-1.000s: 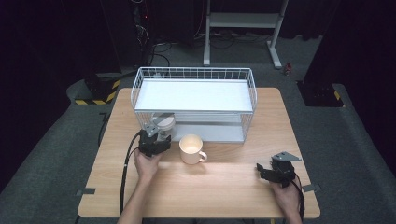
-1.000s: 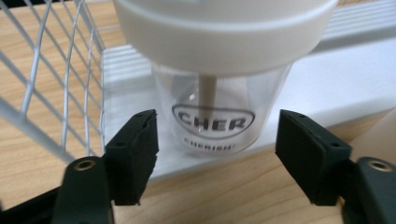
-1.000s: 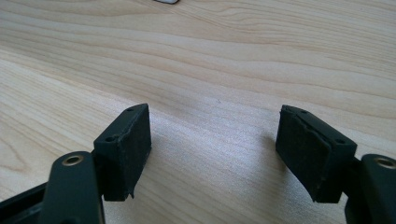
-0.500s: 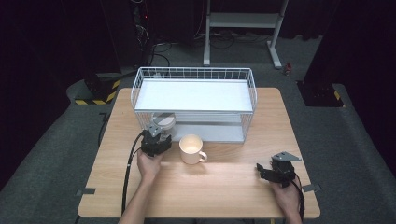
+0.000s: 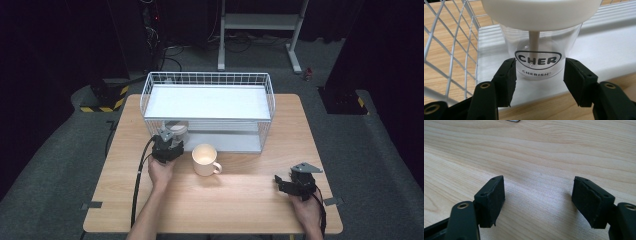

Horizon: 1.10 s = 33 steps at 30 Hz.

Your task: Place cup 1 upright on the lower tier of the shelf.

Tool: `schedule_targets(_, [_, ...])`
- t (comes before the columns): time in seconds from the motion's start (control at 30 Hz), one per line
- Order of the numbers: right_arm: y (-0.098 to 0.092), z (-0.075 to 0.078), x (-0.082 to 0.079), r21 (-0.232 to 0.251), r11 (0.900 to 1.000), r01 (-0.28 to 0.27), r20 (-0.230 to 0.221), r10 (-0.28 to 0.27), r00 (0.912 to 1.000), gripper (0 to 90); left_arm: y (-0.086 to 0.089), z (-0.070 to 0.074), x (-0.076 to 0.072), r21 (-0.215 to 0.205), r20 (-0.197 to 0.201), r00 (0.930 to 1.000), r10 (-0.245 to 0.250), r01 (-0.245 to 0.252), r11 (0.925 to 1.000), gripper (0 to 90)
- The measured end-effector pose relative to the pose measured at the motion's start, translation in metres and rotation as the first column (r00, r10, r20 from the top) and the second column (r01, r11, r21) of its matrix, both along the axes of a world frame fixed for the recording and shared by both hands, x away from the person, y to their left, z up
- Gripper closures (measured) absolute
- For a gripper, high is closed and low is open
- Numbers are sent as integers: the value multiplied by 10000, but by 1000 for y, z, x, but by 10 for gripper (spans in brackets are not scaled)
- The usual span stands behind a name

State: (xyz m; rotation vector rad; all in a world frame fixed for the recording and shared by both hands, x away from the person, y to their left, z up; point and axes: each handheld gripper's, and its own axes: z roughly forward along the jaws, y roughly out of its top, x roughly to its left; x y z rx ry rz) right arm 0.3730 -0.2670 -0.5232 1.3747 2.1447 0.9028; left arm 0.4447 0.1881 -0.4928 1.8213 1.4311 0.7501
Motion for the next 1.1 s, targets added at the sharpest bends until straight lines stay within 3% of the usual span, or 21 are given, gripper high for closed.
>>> schedule_targets(0.27, [0, 0, 0, 13, 10000, 18, -17, -18, 10000, 271, -1, -8, 7, 181, -107, 9999, 127, -125, 9998, 445])
schedule_targets(0.3, [0, 0, 0, 9, 10000, 16, -13, -16, 10000, 271, -2, -9, 8, 45, -121, 9997, 191, -190, 9998, 445])
schedule_targets(0.4, [0, 0, 0, -8, 10000, -1, 5, 1, 10000, 271, -3, -8, 11, 450, -306, 9994, 131, -118, 9989, 446])
schedule_targets(0.47, [0, 0, 0, -8, 10000, 0, 4, 0, 10000, 271, -4, -7, 14, 470, -301, 9995, 129, -114, 9988, 448])
schedule_targets(0.63, [0, 0, 0, -7, 10000, -1, 5, 1, 10000, 271, -4, -7, 18, 359, -314, 9994, 147, -136, 9993, 453])
schedule_targets(0.67, [0, 0, 0, 7, 10000, 16, -12, -16, 10000, 271, -5, -10, 21, 176, -230, 9993, 284, -280, 9995, 455])
schedule_targets(0.7, [0, 0, 0, -6, 10000, 0, 2, 0, 10000, 271, -4, -10, 21, 363, -345, 9992, 213, -200, 9991, 456])
schedule_targets(0.73, [0, 0, 0, -6, 10000, 1, 3, -1, 10000, 271, -4, -12, 22, 215, -389, 9990, 204, -196, 9996, 456])
schedule_targets(1.03, [0, 0, 0, 8, 10000, 13, 6, -13, 10000, 271, -6, -17, 28, 178, -510, 9979, 405, -396, 9991, 463])
schedule_targets(1.07, [0, 0, 0, 10, 10000, 11, 3, -11, 10000, 271, -6, -14, 30, 590, -564, 9977, 371, -338, 9977, 463])
schedule_targets(1.1, [0, 0, 0, 10, 10000, 11, 3, -11, 10000, 271, -6, -14, 30, 590, -564, 9977, 371, -338, 9977, 463])
